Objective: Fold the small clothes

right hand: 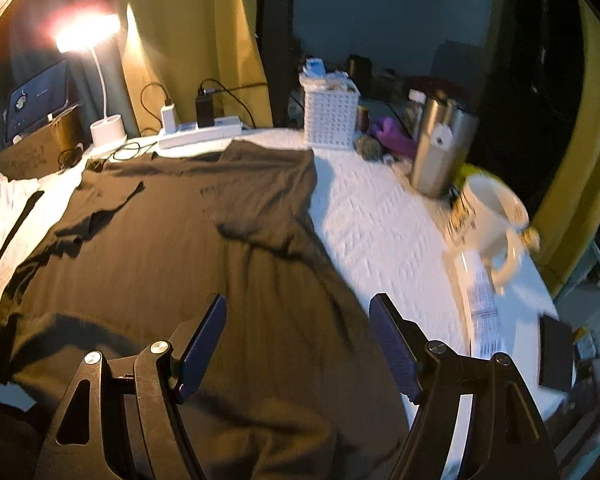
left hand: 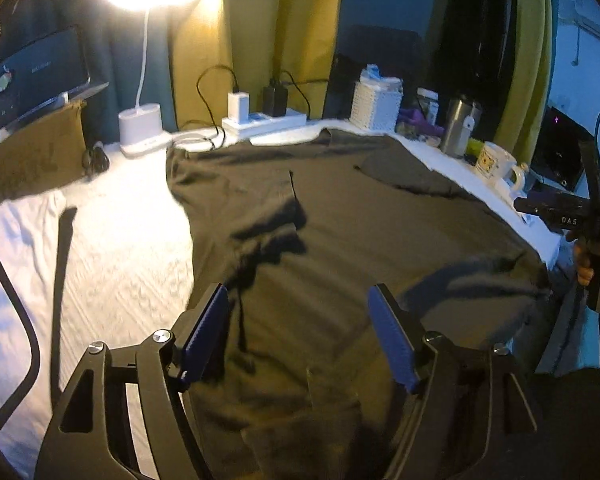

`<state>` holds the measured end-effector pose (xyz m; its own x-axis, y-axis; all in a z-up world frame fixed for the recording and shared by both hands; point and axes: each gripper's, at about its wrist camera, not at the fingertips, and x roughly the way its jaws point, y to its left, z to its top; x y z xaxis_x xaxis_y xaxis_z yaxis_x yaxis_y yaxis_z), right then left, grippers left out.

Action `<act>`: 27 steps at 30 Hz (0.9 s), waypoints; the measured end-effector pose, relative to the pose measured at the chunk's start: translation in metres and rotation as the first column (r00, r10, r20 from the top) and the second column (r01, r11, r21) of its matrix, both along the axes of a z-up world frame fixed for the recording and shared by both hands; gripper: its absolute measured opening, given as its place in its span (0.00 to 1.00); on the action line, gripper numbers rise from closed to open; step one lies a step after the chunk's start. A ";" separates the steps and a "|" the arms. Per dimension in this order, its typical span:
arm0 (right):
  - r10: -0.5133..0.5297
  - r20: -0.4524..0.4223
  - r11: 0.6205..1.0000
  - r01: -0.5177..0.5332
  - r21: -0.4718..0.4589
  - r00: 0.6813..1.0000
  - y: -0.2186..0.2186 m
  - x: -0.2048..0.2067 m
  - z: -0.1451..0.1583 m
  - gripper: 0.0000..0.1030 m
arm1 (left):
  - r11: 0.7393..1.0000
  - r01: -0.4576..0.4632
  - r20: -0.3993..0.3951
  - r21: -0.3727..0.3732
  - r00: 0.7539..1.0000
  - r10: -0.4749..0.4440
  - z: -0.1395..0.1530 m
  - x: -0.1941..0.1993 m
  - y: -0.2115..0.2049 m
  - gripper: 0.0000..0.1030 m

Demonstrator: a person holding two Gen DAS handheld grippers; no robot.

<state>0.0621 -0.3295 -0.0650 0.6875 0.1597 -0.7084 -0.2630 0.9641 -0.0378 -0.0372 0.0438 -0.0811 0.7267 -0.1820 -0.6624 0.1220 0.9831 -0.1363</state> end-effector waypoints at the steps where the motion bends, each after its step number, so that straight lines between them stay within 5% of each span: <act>1: -0.005 -0.012 1.000 0.005 0.002 1.000 -0.002 -0.005 -0.004 0.74 | 1.000 0.000 -0.011 -0.003 1.000 0.000 -0.003 -0.002 0.000 0.71; 12: -0.028 -0.109 0.999 0.031 0.026 0.994 -0.015 -0.042 -0.040 0.73 | 1.000 0.007 -0.058 0.019 0.998 -0.006 -0.020 -0.041 0.011 0.72; 16: -0.005 -0.137 0.999 0.012 0.050 0.991 -0.014 -0.046 -0.048 0.61 | 1.000 -0.004 -0.087 0.014 0.996 0.005 -0.027 -0.047 0.017 0.72; 27: -0.009 -0.154 0.998 0.018 0.056 0.988 -0.010 -0.051 -0.066 0.46 | 0.998 0.069 -0.174 -0.017 0.982 -0.070 -0.051 -0.046 -0.002 0.72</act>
